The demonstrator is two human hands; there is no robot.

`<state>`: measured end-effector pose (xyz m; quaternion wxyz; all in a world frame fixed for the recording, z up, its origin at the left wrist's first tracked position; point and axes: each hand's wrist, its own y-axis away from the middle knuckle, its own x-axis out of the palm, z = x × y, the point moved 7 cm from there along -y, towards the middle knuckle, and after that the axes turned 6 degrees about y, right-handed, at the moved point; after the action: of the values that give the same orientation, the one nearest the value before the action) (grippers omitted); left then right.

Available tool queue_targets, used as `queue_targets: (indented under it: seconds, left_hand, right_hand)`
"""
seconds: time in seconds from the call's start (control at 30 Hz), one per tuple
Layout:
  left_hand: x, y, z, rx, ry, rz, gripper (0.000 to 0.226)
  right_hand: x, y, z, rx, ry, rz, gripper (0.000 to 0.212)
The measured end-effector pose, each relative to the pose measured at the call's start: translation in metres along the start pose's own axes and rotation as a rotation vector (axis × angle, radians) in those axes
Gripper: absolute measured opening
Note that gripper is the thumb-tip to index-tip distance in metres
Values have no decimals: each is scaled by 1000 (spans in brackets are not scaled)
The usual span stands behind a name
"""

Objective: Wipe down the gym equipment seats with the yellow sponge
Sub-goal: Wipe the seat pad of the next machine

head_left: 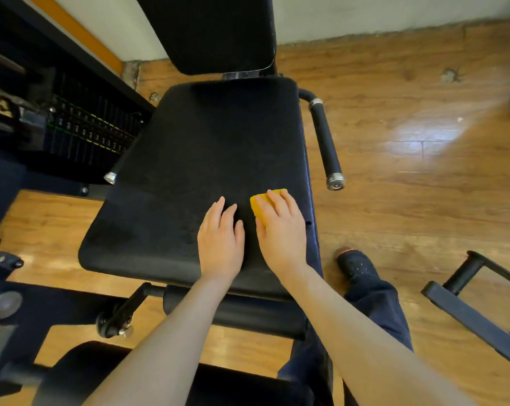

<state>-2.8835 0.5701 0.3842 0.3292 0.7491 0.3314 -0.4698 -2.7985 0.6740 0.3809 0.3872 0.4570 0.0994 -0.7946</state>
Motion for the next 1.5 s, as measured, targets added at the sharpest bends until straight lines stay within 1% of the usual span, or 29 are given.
queue_targets:
  seconds: [0.07, 0.17, 0.23, 0.33, 0.4, 0.53, 0.7, 0.77, 0.87, 1.0, 1.13, 1.3, 1.5]
  left_hand:
    - [-4, 0, 5, -28, 2, -9, 37]
    - [-8, -1, 7, -45, 12, -23, 37]
    - [-10, -2, 6, -71, 28, -34, 38]
    - [-11, 0, -4, -107, 74, -51, 39]
    - [-10, 2, -16, -116, 105, -52, 39]
    - [-9, 0, -44, -111, 167, -52, 40]
    - [2, 2, -70, -150, 250, -41, 45]
    - [10, 4, -78, -180, 250, -28, 48]
    - [25, 7, -87, -229, 184, -6, 48]
    - [31, 6, -92, -298, 138, -83, 43]
    - [32, 6, -95, -359, 191, -157, 39]
    - [28, 4, -97, -417, 280, -179, 36]
    - [13, -13, -78, -377, 297, -192, 37]
  right_hand:
    - [6, 4, 3, -41, 125, 7, 47]
    - [4, 2, 2, -48, 102, 49, 48]
    - [-4, -2, 1, -23, -18, 81, 47]
    - [-20, -8, -9, 73, -279, 102, 44]
    - [-31, -12, -19, 90, -313, 60, 41]
    - [-40, -22, -48, 135, -264, 46, 37]
    - [-44, -32, -68, 94, -184, 99, 37]
    - [-45, -33, -72, 82, -172, 141, 37]
    - [-51, -34, -79, 26, -140, 193, 37]
    - [-63, -40, -86, -81, -93, 228, 37]
    - [-74, -51, -92, -111, -88, 254, 38]
    - [-77, -69, -85, -162, -103, 274, 36]
    - [-71, -96, -52, -201, -77, 318, 38]
